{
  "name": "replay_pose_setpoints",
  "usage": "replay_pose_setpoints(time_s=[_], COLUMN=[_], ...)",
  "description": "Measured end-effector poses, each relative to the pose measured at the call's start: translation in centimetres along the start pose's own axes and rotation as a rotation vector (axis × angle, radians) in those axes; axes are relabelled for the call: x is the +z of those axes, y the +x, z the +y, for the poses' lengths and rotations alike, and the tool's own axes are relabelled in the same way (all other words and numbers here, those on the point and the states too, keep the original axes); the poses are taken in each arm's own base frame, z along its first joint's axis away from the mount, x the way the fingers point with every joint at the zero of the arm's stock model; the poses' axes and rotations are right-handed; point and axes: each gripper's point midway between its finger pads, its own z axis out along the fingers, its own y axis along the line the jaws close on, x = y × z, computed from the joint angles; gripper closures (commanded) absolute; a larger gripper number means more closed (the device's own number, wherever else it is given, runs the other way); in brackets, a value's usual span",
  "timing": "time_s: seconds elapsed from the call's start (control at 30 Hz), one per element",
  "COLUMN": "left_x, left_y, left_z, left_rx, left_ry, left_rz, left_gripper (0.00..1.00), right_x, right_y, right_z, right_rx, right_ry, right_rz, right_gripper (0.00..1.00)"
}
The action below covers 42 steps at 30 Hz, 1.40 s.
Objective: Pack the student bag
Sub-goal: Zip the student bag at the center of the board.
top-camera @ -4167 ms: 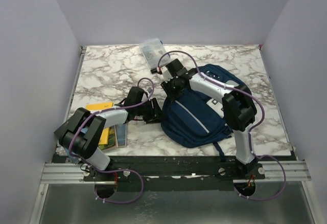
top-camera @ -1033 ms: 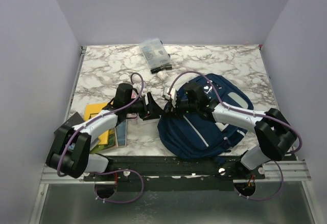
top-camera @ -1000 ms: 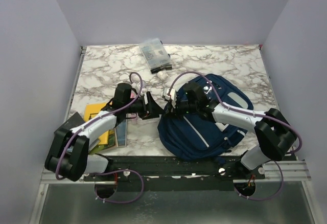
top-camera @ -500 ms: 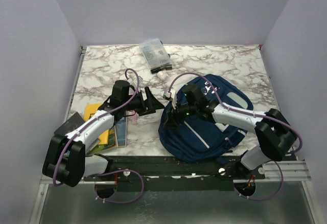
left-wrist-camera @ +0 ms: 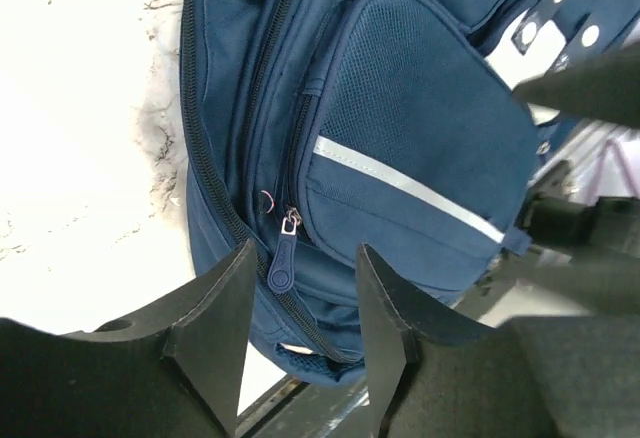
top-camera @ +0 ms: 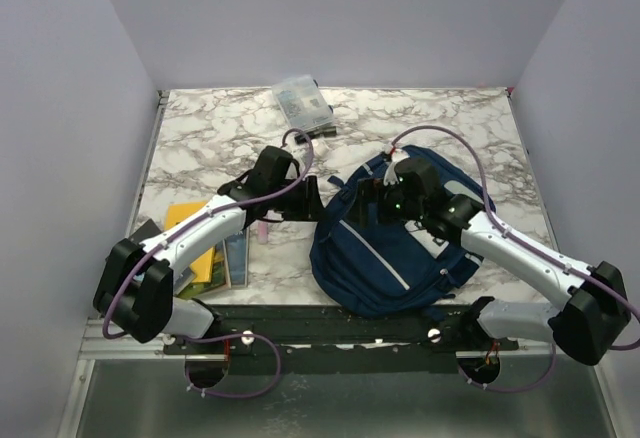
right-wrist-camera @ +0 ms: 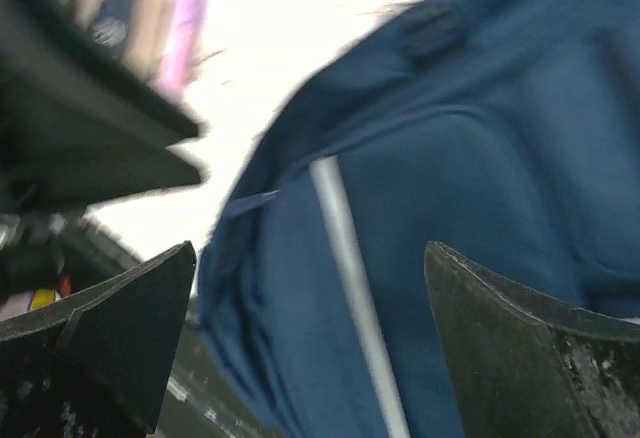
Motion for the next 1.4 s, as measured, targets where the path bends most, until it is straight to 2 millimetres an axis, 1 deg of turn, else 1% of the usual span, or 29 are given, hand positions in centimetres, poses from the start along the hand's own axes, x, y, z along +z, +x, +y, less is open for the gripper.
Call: replay_pose_setpoints(time_s=[0.03,0.1,0.2,0.23,0.3,0.33,0.4,0.43,0.5,0.57,0.67,0.73,0.8,0.87,1.0,1.1,1.17,1.3,1.37,1.4], left_x=[0.1,0.2,1.0,1.4,2.1,2.5,3.0,3.2,3.6,3.9,4.3,4.5,4.7,4.7,4.7,4.7,4.7,4.7,4.5,4.5], left_y=[0.0,0.4,1.1,1.4,2.1,2.7,3.7,4.2,4.7,5.0,5.1,5.2,5.4,5.5,5.4,5.4,5.4,5.4,5.5,5.5], left_z=[-0.1,-0.6,-0.7,-0.5,-0.1,0.2,0.6,0.8,0.9,1.1,1.4,1.6,1.8,1.7,1.8,1.9,1.8,1.6,1.6,1.6], left_rx=[0.032,0.095,0.172,0.196,0.228,0.244,0.285,0.309,0.349,0.387,0.414,0.425,0.435,0.445,0.462,0.463,0.465,0.464,0.455,0.448], left_ry=[-0.021,-0.052,-0.103,-0.124,-0.157,-0.175,-0.208,-0.220,-0.240,-0.259,-0.284,-0.297,-0.305,-0.309,-0.327,-0.333,-0.333,-0.328,-0.328,-0.328], left_rz=[-0.001,0.005,0.037,0.051,0.080,0.101,0.134,0.146,0.160,0.164,0.169,0.174,0.178,0.177,0.169,0.166,0.165,0.160,0.155,0.151], left_gripper=[0.44,0.37,0.37,0.38,0.42,0.44,0.46,0.48,0.49,0.52,0.61,0.64,0.63,0.60,0.59,0.60,0.65,0.82,0.85,0.85], right_x=[-0.1,-0.6,-1.7,-2.1,-2.6,-2.7,-2.5,-2.2,-1.7,-1.3,-1.1,-1.0,-1.1,-1.2,-1.2,-1.0,-0.9,-0.9,-0.9,-0.8], right_y=[-0.4,-0.6,-0.6,-0.6,-0.7,-0.8,-0.4,-0.1,0.7,1.2,1.3,1.0,0.6,0.1,-0.9,-1.0,-0.8,-0.5,-0.5,-0.5], right_z=[-1.6,-4.8,-9.3,-10.4,-12.2,-12.9,-13.6,-13.8,-13.8,-13.5,-12.9,-12.7,-12.6,-12.5,-12.2,-12.2,-12.2,-11.9,-11.7,-11.4], right_rx=[0.047,0.135,0.244,0.272,0.310,0.325,0.339,0.342,0.346,0.350,0.349,0.341,0.330,0.318,0.302,0.298,0.298,0.302,0.305,0.302], right_ry=[0.071,0.193,0.327,0.355,0.396,0.409,0.418,0.418,0.409,0.387,0.351,0.338,0.333,0.330,0.322,0.320,0.317,0.302,0.295,0.288], right_rz=[-0.001,-0.007,-0.017,-0.018,-0.023,-0.026,-0.005,0.013,0.051,0.077,0.094,0.098,0.093,0.087,0.076,0.082,0.093,0.106,0.108,0.110], right_gripper=[0.00,0.00,0.00,0.00,0.00,0.00,0.00,0.00,0.00,0.00,0.00,0.00,0.00,0.00,0.00,0.00,0.00,0.03,0.04,0.04])
